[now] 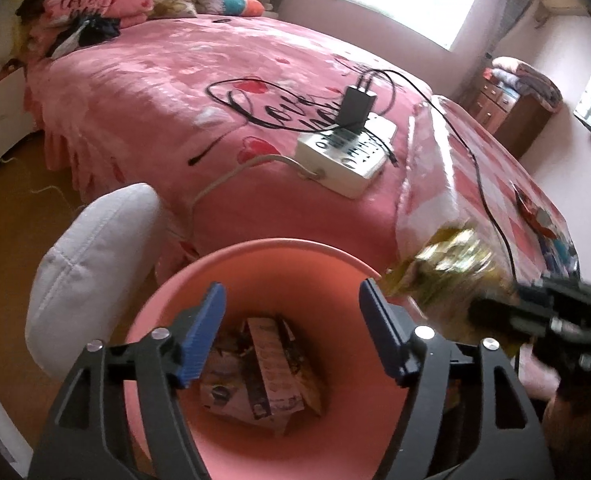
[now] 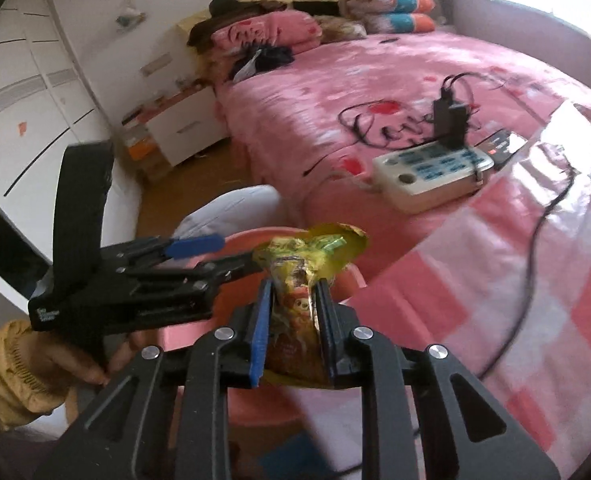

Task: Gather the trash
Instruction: 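Carry the sachet and snack bag over the pink bucket and open both tools, then move both open tools back toward the remaining packets on the table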

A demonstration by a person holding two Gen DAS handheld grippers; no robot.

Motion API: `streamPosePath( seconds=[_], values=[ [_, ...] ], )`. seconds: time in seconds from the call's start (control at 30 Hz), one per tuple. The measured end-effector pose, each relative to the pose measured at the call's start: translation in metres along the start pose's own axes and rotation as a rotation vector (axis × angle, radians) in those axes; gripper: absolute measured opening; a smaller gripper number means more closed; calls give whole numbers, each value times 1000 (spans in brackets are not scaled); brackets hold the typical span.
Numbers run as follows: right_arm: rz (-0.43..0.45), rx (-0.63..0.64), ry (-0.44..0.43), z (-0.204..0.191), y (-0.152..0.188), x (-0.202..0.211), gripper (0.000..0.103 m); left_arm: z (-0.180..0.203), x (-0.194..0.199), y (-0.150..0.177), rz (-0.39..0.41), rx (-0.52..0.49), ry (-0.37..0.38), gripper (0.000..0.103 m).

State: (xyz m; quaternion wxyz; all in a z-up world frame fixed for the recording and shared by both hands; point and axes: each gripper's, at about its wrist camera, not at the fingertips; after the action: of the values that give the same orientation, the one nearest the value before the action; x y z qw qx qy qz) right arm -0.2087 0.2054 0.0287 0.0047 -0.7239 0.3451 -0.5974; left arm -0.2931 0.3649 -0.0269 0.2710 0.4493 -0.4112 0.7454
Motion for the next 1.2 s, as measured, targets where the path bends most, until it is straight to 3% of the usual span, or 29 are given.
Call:
streamPosePath(
  seconds=[0.03, 0.1, 0.3, 0.5, 0.83, 1.2],
  values=[
    [-9, 1, -4, -2, 0, -2, 36, -3, 1, 0, 0, 10, -4, 72],
    [2, -4, -11, -3, 3, 0, 60, -6, 2, -1, 3, 23, -9, 79],
    [111, -41, 43, 8, 13, 31, 84, -5, 3, -1, 15, 33, 1, 83],
    [184, -110, 78, 26, 26, 54, 92, 13, 11, -1, 63, -28, -3, 84],
    [236, -188, 104, 55, 50, 73, 92, 39, 27, -3, 103, -83, 45, 84],
    [314, -259, 148, 82, 73, 96, 94, 82, 24, -11, 24, -133, 43, 84]
  ],
)
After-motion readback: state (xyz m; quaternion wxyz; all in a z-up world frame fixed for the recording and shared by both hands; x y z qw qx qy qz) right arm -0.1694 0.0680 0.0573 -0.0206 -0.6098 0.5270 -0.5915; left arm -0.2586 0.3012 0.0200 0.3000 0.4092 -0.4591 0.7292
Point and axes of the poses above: each gripper's, at about its wrist camera, not at the fingertips, and x roughly against the way its jaws point, z to its right, y to its underside, and after that the axes turned 15 degrees about -z, right-handed
